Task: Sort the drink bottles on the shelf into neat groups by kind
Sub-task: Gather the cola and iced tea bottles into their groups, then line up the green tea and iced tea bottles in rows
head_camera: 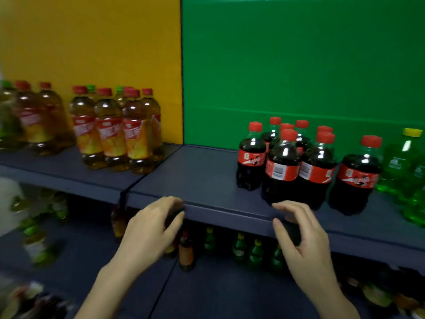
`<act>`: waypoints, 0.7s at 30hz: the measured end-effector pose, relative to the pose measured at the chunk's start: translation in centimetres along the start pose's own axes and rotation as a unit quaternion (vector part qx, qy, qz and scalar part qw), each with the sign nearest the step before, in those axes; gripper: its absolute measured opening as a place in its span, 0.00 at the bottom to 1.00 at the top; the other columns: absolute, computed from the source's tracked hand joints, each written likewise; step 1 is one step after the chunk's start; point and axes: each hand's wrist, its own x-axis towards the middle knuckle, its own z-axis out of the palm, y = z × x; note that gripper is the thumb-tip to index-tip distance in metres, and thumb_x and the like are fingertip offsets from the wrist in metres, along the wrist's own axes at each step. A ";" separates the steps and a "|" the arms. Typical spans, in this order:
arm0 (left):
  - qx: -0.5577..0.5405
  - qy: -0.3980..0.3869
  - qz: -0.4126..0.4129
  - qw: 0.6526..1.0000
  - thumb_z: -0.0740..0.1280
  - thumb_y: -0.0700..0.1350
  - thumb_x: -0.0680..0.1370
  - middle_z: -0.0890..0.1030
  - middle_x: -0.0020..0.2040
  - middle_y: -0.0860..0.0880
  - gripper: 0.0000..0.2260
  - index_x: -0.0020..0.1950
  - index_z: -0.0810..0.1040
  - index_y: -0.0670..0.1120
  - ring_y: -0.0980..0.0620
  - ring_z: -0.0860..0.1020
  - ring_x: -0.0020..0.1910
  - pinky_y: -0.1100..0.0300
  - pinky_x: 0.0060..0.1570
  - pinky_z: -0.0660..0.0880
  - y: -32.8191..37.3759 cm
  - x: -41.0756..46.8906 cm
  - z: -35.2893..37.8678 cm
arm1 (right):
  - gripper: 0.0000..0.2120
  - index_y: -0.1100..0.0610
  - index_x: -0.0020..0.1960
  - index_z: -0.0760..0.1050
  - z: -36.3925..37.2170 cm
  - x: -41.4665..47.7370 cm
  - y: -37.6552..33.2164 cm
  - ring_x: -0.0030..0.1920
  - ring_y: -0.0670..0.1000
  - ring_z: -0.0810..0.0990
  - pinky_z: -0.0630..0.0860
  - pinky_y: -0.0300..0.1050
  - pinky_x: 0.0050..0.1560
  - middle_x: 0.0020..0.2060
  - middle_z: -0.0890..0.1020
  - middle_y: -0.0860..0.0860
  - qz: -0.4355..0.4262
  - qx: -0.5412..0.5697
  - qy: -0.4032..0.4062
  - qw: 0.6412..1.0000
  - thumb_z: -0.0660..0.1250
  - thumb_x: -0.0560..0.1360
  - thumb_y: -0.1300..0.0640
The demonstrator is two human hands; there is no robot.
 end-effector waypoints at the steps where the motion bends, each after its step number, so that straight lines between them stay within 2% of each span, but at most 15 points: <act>1: 0.025 0.004 -0.015 1.000 0.62 0.52 0.78 0.77 0.51 0.59 0.10 0.58 0.75 0.52 0.56 0.76 0.52 0.60 0.45 0.72 -0.9 -1.2 -0.8 | 0.09 0.46 0.54 0.73 1.1 -0.1 -0.3 0.56 0.39 0.73 0.66 0.27 0.54 0.51 0.73 0.34 -0.011 0.000 -0.028 1.000 0.61 0.74 0.53; 4: 0.103 -0.001 -0.069 0.992 0.55 0.59 0.76 0.79 0.49 0.58 0.16 0.54 0.77 0.53 0.53 0.79 0.47 0.57 0.40 0.75 -3.7 -4.8 -3.5 | 0.07 0.46 0.54 0.73 4.6 -0.7 -1.6 0.55 0.38 0.72 0.66 0.29 0.53 0.51 0.73 0.34 -0.036 -0.008 -0.107 0.994 0.63 0.76 0.54; 6: 0.157 -0.009 -0.095 0.983 0.51 0.61 0.73 0.82 0.46 0.55 0.21 0.50 0.78 0.52 0.50 0.81 0.43 0.57 0.34 0.75 -5.7 -7.2 -5.5 | 0.09 0.46 0.55 0.73 7.1 -1.0 -3.0 0.55 0.37 0.71 0.66 0.31 0.51 0.51 0.73 0.35 -0.055 -0.011 -0.154 0.986 0.64 0.76 0.54; 9: 0.215 -0.004 -0.158 0.964 0.57 0.58 0.74 0.83 0.42 0.52 0.16 0.47 0.79 0.50 0.47 0.82 0.39 0.59 0.29 0.72 -8.2 -10.7 -8.6 | 0.10 0.45 0.56 0.73 10.5 -1.4 -5.8 0.54 0.36 0.70 0.66 0.29 0.48 0.51 0.72 0.34 -0.090 -0.007 -0.217 0.972 0.63 0.76 0.52; 14: 0.217 0.021 -0.249 0.944 0.63 0.55 0.77 0.83 0.45 0.51 0.12 0.51 0.78 0.49 0.48 0.81 0.42 0.57 0.32 0.74 -11.6 -15.8 -12.5 | 0.09 0.44 0.56 0.73 15.5 -1.9 -10.1 0.53 0.38 0.72 0.70 0.33 0.49 0.50 0.75 0.35 -0.121 0.027 -0.266 0.956 0.62 0.76 0.51; 15: 0.215 0.025 -0.266 0.939 0.64 0.53 0.77 0.83 0.47 0.50 0.11 0.53 0.78 0.49 0.48 0.80 0.44 0.58 0.33 0.72 -12.3 -16.4 -13.2 | 0.09 0.44 0.56 0.73 16.7 -2.0 -10.9 0.53 0.38 0.72 0.71 0.34 0.49 0.50 0.75 0.35 -0.125 0.029 -0.276 0.953 0.62 0.76 0.51; 18: 0.217 0.051 -0.287 0.932 0.67 0.50 0.75 0.83 0.47 0.49 0.10 0.54 0.79 0.48 0.46 0.81 0.46 0.70 0.31 0.63 -15.1 -17.6 -15.3 | 0.10 0.44 0.57 0.73 20.5 -2.3 -13.4 0.53 0.38 0.73 0.73 0.37 0.51 0.50 0.75 0.36 -0.135 0.026 -0.297 0.945 0.61 0.76 0.49; 21: 0.232 0.052 -0.276 0.931 0.69 0.49 0.74 0.83 0.43 0.50 0.08 0.51 0.80 0.48 0.48 0.81 0.41 0.70 0.30 0.63 -19.2 -18.2 -17.7 | 0.09 0.43 0.56 0.73 24.2 -2.4 -16.2 0.54 0.39 0.73 0.73 0.37 0.51 0.50 0.75 0.36 -0.136 0.022 -0.313 0.940 0.61 0.77 0.49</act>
